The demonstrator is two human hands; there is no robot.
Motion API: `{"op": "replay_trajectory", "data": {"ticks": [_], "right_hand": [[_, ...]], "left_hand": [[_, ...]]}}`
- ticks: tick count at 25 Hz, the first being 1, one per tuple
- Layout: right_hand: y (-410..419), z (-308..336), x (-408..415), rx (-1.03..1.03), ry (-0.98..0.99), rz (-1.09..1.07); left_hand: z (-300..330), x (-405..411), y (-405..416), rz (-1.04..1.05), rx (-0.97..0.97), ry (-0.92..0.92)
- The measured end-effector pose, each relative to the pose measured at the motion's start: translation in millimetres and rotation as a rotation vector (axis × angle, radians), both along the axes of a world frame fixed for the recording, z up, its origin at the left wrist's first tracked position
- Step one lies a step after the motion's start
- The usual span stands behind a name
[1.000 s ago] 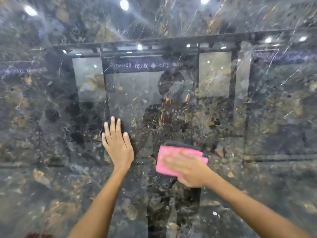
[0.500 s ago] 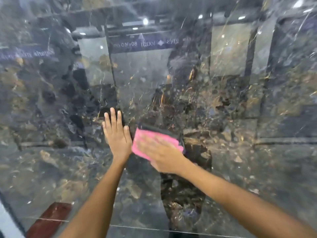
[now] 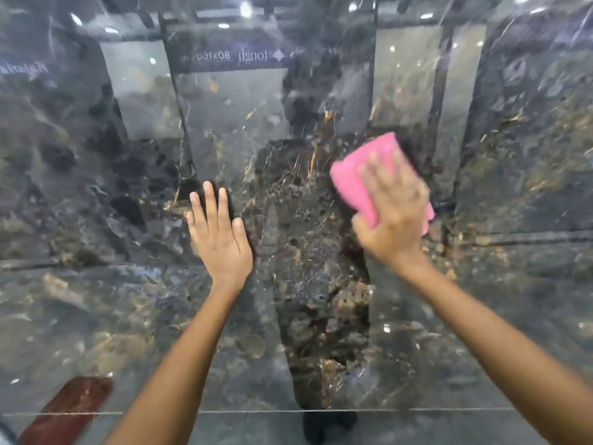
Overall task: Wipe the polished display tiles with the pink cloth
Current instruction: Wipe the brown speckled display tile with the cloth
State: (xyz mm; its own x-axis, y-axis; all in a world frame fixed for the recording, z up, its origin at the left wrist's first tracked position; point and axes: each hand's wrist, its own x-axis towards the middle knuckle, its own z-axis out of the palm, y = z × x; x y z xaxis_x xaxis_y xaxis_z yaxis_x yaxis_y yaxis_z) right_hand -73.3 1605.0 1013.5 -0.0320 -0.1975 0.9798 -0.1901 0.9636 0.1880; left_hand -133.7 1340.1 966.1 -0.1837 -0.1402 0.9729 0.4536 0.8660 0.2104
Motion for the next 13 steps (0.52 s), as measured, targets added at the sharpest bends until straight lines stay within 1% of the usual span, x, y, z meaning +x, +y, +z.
{"op": "replay_trajectory", "data": {"ticks": [1, 3, 4, 5, 6, 7, 8, 9, 10, 11, 12, 13], "right_hand": [[-17, -47, -2, 0.186, -0.102, 0.044], [-38, -141, 3, 0.687, -0.356, 0.066], [-42, -172, 12, 0.886, -0.453, 0.044], [-39, -182, 18, 0.981, -0.517, 0.026], [-35, -171, 20, 0.958, -0.546, 0.056], [-27, -148, 18, 0.835, -0.495, 0.125], [-16, -112, 18, 0.663, -0.416, 0.161], [3, -74, 19, 0.495, -0.328, 0.123], [23, -41, 21, 0.332, -0.212, 0.041], [42, -20, 22, 0.155, -0.11, -0.042], [51, -21, 20, -0.014, -0.05, -0.099], [51, -39, 17, -0.151, -0.052, -0.118]], "left_hand": [[1, 1, 0, -0.006, -0.002, -0.002], [3, 1, -1, -0.014, -0.005, -0.006], [1, 2, -2, -0.025, -0.009, -0.014], [-1, 2, -3, -0.035, -0.017, -0.018], [-2, 2, -4, -0.042, -0.027, -0.017], [-3, 2, -4, -0.047, -0.033, -0.014], [-2, 2, -4, -0.051, -0.034, -0.01], [-1, 1, -4, -0.058, -0.027, -0.007], [-1, 2, -3, -0.063, -0.02, 0.0], [-1, 2, -2, -0.066, -0.015, 0.005], [-2, 3, -2, -0.07, -0.01, 0.004], [-4, 3, -1, -0.071, -0.003, 0.001]]}}
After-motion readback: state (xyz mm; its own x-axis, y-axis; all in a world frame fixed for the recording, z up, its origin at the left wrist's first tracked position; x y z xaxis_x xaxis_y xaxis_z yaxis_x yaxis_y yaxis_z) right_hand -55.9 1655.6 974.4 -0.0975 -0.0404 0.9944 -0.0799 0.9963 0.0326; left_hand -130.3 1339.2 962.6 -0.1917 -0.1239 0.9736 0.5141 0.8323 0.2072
